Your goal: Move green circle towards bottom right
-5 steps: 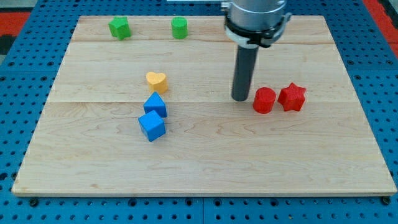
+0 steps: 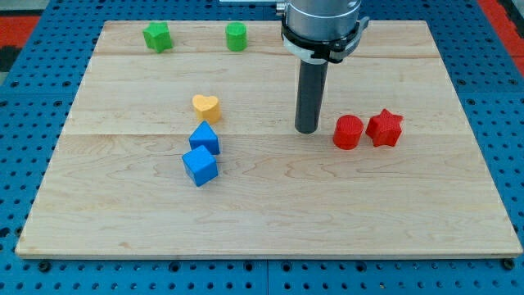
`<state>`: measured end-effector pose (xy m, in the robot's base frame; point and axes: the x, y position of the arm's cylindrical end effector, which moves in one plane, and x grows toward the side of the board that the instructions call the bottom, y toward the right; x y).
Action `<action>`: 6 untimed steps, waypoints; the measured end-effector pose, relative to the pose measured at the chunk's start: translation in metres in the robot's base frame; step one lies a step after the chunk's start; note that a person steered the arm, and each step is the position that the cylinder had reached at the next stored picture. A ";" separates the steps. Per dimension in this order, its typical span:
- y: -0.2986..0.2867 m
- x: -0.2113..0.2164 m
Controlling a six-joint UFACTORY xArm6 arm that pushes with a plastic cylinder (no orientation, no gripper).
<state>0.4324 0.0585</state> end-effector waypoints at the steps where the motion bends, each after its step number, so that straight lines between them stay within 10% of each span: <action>1: 0.000 0.000; 4: -0.015 -0.023; 6: 0.049 -0.142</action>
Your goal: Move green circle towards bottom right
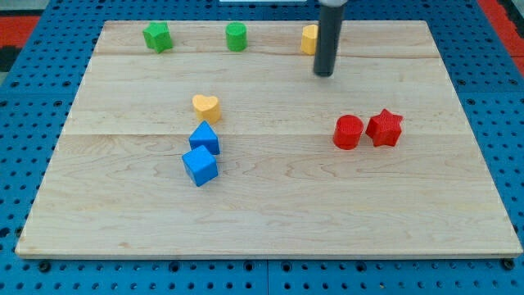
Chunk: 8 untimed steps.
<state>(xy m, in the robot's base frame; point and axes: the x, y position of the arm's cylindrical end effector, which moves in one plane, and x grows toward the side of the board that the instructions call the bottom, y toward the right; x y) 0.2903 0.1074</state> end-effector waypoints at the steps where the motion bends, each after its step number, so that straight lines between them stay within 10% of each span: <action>1: 0.022 -0.042; 3: -0.033 -0.098; 8: -0.146 -0.067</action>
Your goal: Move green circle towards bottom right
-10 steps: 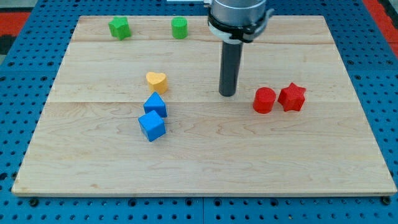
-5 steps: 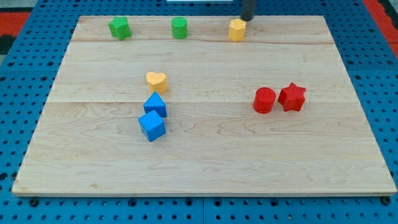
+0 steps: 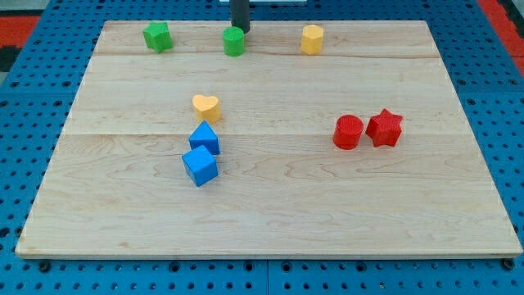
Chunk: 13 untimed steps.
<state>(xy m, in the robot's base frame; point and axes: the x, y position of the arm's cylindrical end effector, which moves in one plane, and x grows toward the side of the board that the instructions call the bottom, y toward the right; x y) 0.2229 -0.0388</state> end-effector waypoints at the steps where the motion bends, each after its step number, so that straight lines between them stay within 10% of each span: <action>1: -0.008 0.021; 8: 0.006 0.227; 13: 0.167 0.339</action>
